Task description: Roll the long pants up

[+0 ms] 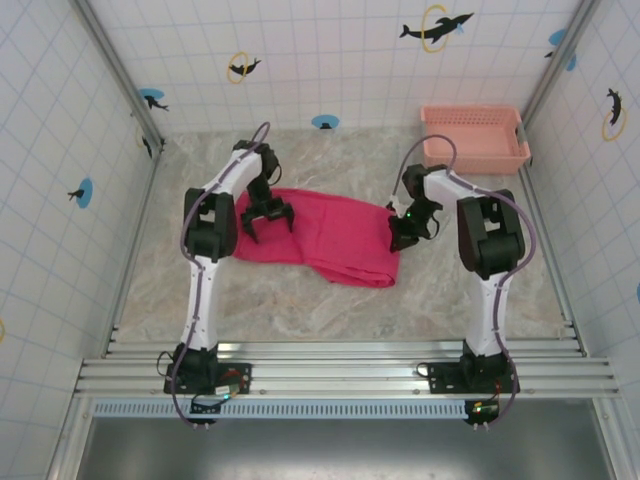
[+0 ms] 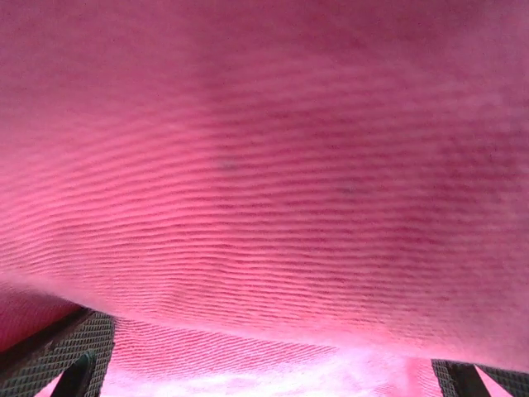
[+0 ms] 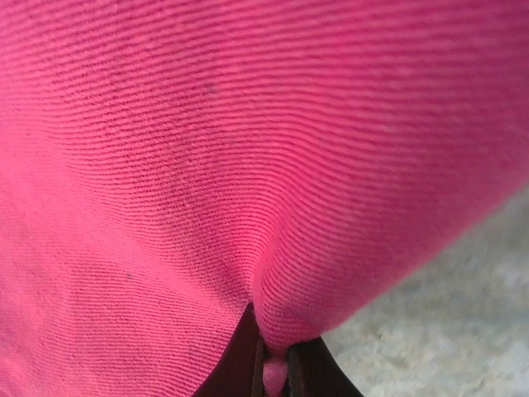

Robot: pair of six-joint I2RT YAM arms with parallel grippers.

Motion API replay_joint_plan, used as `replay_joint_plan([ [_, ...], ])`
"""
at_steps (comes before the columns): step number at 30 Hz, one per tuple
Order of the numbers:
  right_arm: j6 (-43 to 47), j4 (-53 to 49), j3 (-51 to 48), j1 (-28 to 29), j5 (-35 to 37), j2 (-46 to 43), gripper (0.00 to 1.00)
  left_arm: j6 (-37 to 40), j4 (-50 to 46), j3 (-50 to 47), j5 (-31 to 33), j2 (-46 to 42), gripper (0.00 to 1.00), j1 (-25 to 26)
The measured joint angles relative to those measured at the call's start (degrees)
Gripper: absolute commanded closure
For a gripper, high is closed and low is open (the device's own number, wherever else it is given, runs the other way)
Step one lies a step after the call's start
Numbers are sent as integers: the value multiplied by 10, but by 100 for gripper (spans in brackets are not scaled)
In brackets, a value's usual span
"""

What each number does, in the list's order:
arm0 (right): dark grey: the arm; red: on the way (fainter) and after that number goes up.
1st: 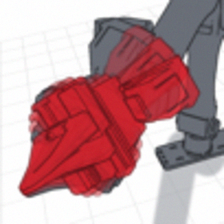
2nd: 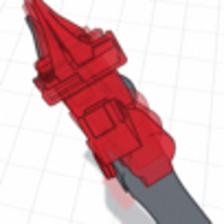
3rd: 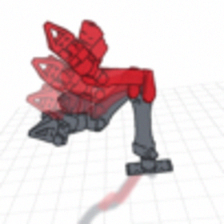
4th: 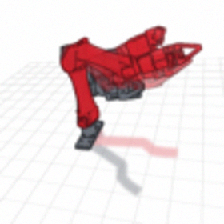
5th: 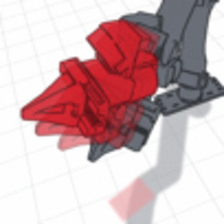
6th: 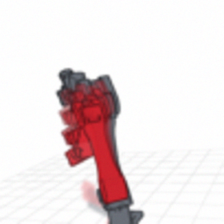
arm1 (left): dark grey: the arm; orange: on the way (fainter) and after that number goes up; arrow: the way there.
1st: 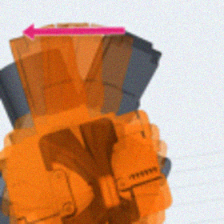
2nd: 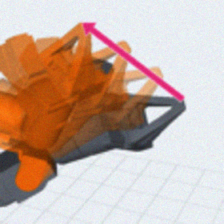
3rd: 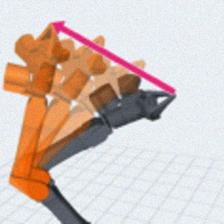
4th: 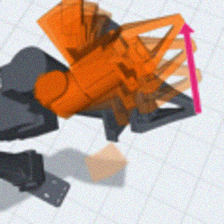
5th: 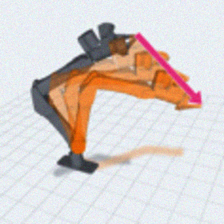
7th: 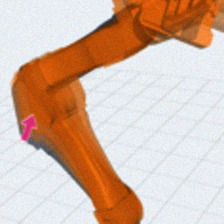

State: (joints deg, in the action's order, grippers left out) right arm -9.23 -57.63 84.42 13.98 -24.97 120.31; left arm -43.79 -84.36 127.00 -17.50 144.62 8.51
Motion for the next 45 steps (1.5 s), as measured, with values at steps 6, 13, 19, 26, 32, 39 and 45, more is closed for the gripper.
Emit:
replay_joint_plan([
  [6,-48,8,-90,32,4,-64,95,-31,42,188,-85,85,2,-4],
  [13,-121,16,-102,157,-14,-82,84,-141,363,224,-233,134,2,-7],
  [19,-144,-9,-55,240,-72,-77,47,-216,561,221,-249,167,2,1],
  [26,-87,-89,43,248,-88,-77,42,-252,649,216,-245,181,3,-2],
  [32,71,-151,90,254,107,-118,42,-237,709,184,-268,174,3,-10],
  [39,247,-98,-10,300,266,-172,41,-235,728,146,-308,154,3,-25],
  [45,320,4,-90,326,320,-172,41,-215,733,87,-329,101,2,-36],
])
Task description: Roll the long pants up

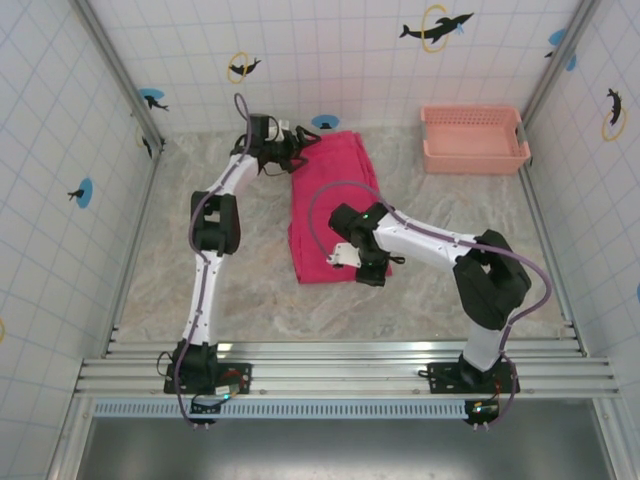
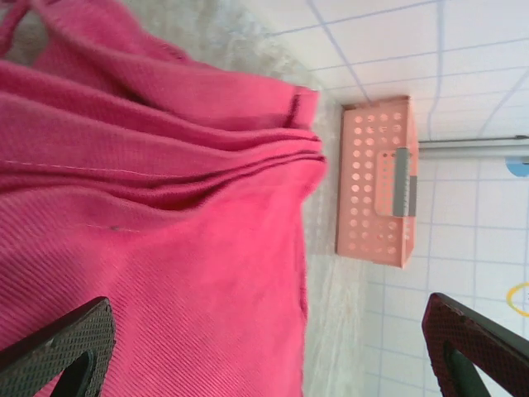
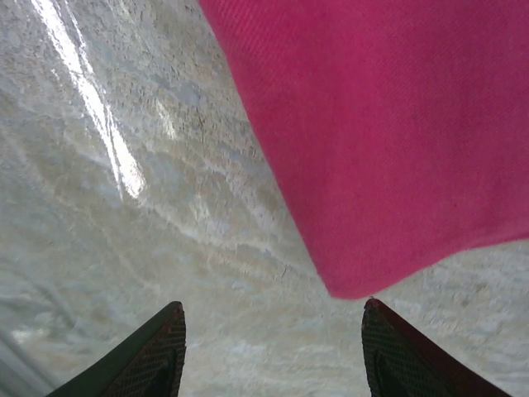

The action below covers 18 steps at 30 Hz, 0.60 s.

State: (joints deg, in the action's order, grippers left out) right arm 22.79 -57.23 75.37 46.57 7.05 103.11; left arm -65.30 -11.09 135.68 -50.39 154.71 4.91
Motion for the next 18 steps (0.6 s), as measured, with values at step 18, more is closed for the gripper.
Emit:
replay_joint_plan([
  [18,24,140,-32,32,20,59,48,369,-249,-381,172,-457,3,-2],
])
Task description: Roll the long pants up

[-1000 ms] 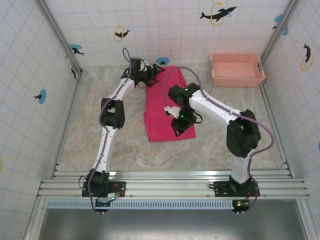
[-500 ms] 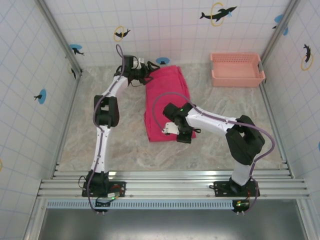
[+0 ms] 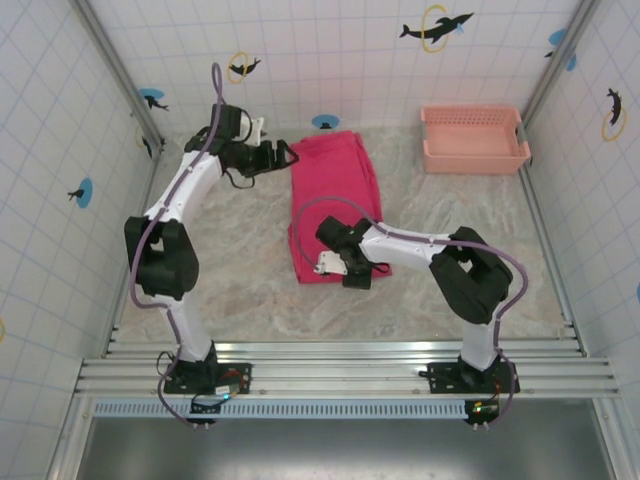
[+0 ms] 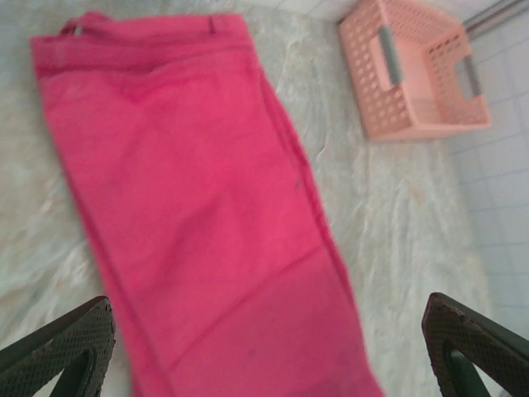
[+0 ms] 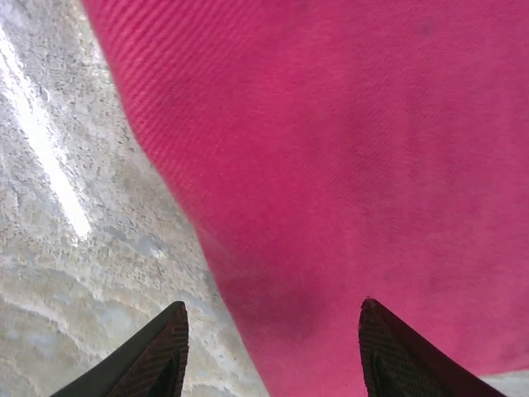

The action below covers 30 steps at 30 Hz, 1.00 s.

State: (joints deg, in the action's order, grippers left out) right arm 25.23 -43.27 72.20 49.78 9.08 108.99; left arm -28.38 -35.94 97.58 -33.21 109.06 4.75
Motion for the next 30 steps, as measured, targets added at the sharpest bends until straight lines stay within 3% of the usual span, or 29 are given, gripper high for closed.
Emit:
replay_joint_plan([
  [2,-6,2,5,5,6,11,62,10,-16,-49,22,-15,3,0],
  [7,-13,-2,35,9,7,36,77,31,-68,-117,62,-19,3,1],
  [14,-9,-8,44,6,-27,36,97,78,-137,-121,126,-60,2,4],
  [21,3,-79,68,12,-147,31,100,113,-167,-121,166,-77,3,4],
  [30,14,-279,235,2,-366,45,100,166,-186,-121,179,-77,2,10],
])
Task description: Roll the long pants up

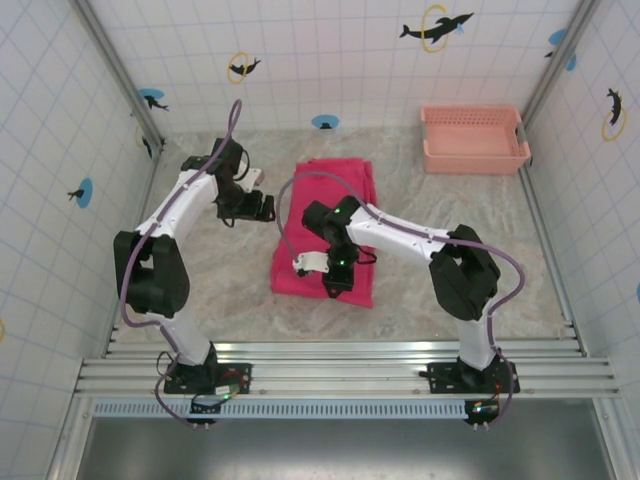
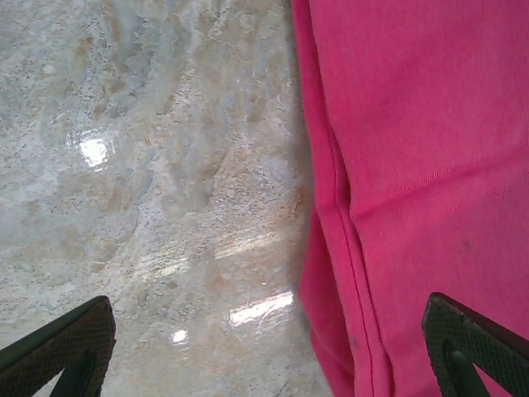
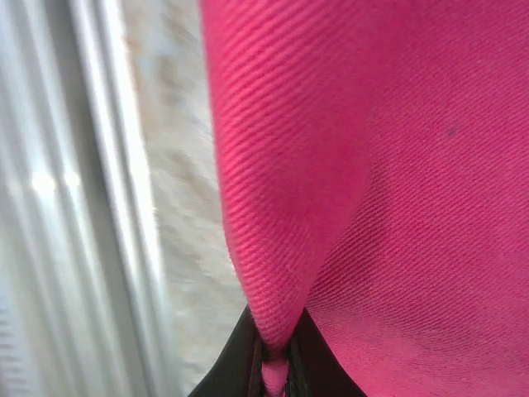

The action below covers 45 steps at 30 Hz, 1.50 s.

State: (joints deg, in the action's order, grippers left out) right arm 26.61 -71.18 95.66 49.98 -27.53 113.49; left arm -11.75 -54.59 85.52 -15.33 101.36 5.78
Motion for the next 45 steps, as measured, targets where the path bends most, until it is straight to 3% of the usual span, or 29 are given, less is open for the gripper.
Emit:
replay_joint_plan([
  [5,-8,-79,104,-53,-99,80,100,19,-10,0,-3,0,2,24],
  [14,-43,-115,198,-141,-147,194,98,43,-33,4,-19,0,2,36],
  [23,-45,-122,200,-127,-176,228,98,56,-75,39,-45,-30,3,59],
  [26,-48,-123,202,-120,-178,236,98,55,-71,8,-53,-89,12,92],
  [30,-56,-123,202,-121,-180,243,97,44,-51,-83,-63,-205,53,137],
  [31,-57,-122,202,-123,-180,243,97,41,-49,-106,-65,-229,58,139],
  [35,-62,-122,202,-130,-184,245,97,38,-49,-151,-60,-252,58,137],
  [38,-65,-121,203,-133,-189,246,97,38,-47,-154,-56,-214,59,137],
  [42,-71,-118,211,-133,-191,248,97,37,-39,-146,-68,-153,73,137],
  [45,-73,-116,212,-133,-193,249,97,45,-39,-129,-82,-120,69,137],
])
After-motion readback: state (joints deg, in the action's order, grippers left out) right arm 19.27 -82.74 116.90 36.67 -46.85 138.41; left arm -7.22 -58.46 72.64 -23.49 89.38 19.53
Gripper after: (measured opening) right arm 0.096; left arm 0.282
